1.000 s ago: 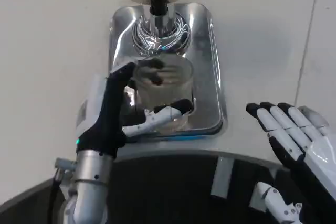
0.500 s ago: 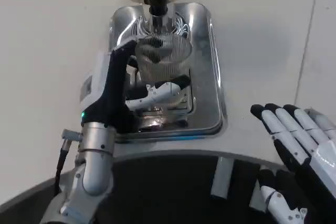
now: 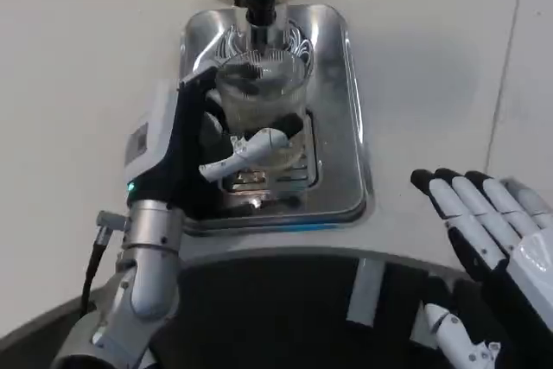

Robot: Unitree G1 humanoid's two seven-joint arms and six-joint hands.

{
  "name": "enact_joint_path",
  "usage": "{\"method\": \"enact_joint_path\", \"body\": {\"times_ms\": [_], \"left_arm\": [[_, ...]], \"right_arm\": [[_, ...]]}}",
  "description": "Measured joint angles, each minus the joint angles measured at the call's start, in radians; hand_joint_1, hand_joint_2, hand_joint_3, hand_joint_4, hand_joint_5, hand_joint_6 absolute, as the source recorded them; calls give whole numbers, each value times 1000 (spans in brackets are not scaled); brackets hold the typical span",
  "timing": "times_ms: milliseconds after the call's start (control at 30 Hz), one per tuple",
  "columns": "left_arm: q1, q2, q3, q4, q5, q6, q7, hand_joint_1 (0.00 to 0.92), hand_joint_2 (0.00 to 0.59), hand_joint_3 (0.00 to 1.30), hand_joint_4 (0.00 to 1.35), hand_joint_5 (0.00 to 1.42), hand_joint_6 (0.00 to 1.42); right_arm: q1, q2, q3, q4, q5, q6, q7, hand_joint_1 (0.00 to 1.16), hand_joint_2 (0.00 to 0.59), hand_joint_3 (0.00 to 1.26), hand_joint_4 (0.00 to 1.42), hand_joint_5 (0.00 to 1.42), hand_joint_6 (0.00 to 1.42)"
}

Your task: Grasp the cup under the faucet to collect the drink, then remove the cup.

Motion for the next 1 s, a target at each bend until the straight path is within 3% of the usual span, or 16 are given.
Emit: {"method": "enact_joint_path", "body": {"times_ms": [133, 233, 367, 567, 700, 833, 900, 1000], "left_arm": [[7, 11, -1, -24, 3, -9, -4, 150, 1, 184, 24, 452, 594], [20, 13, 9, -28, -18, -9, -11, 125, 0, 122, 0, 326, 362], [63, 32, 13, -112, -22, -5, -34, 99, 0, 67, 0, 244, 259], [261, 125, 97, -413, -54, 20, -101, 48, 17, 30, 0, 174, 179], [480, 194, 195, -650, -57, 80, -157, 45, 47, 8, 0, 161, 157], [672, 198, 251, -776, -58, 131, -190, 45, 52, 6, 0, 151, 154], [752, 196, 257, -819, -56, 151, -211, 47, 52, 5, 0, 149, 154], [810, 185, 260, -852, -56, 165, -228, 58, 54, 5, 0, 145, 142]], "right_arm": [[0, 1, 9, 5, -3, -2, 0, 9, 586, 0, 0, 0, 0], [10, 2, 9, 6, -3, -6, -1, 9, 586, 0, 0, 0, 0], [14, 6, -2, 5, 29, -9, -6, 9, 586, 0, 0, 0, 0], [-47, 66, 9, -13, 112, 78, -2, 11, 586, 0, 0, 0, 0], [-171, 97, 27, -19, 183, 194, 32, 36, 586, 0, 0, 0, 0], [-294, 99, 34, -17, 255, 315, 83, 81, 586, 0, 0, 0, 0], [-414, 92, 24, -12, 331, 424, 118, 86, 586, 0, 0, 0, 0], [-524, 67, 9, -9, 418, 543, 158, 91, 586, 0, 0, 0, 0]]}}
